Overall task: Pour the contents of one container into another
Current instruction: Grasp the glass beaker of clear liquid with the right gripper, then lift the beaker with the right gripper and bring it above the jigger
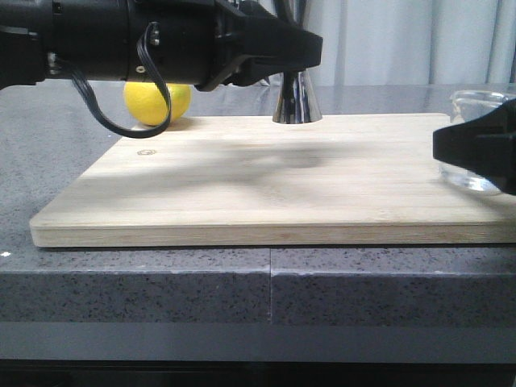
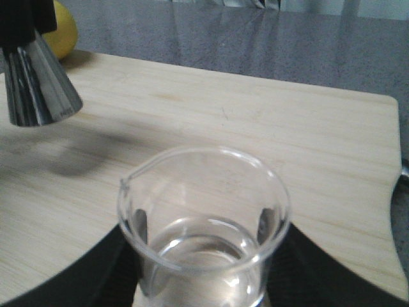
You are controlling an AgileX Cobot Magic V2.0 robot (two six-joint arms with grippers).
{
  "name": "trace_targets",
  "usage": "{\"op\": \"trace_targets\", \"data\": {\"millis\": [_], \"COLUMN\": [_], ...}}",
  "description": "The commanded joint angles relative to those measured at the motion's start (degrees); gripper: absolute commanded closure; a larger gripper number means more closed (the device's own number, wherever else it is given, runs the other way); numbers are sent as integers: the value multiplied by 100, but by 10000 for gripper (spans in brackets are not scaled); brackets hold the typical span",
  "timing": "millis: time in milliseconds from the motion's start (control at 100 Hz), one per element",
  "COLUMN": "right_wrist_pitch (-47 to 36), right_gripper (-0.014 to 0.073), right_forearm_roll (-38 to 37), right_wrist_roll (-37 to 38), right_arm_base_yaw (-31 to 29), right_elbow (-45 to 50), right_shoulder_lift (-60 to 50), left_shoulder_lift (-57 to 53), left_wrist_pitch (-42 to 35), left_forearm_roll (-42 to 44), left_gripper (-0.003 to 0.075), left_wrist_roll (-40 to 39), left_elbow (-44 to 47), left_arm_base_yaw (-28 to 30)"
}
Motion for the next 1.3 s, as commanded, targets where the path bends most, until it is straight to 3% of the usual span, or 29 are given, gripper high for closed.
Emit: {"op": "trace_targets", "data": {"millis": [0,340,790,1080,1290], "right_wrist_pitch": [-779,-527,1801,2614,3175], "right_gripper": [291,291,291,291,291], "right_forearm_roll": [-11,-122,-948,-1425,-2001], "right_wrist_roll": [-18,-18,-18,-18,-18], "right_arm_base_yaw": [-1,-1,-1,25,461], "right_elbow": [-136,-834,-2798,-3573,-4040], "right_shoulder_lift": [-59,-80,-356,-546,-546], "left_shoulder_lift": [-322,-322,-322,-322,-322], "left_wrist_pitch": [-427,-412,-412,-412,-412], "left_forearm_roll": [-117,34,127,140,217], "left_gripper": [682,682,682,682,682], "left_wrist_roll": [-101,-124,-124,-124,-124], "left_elbow": [-190,-190,-190,-190,-190], "left_arm_base_yaw": [-7,-7,-7,-7,-7]}}
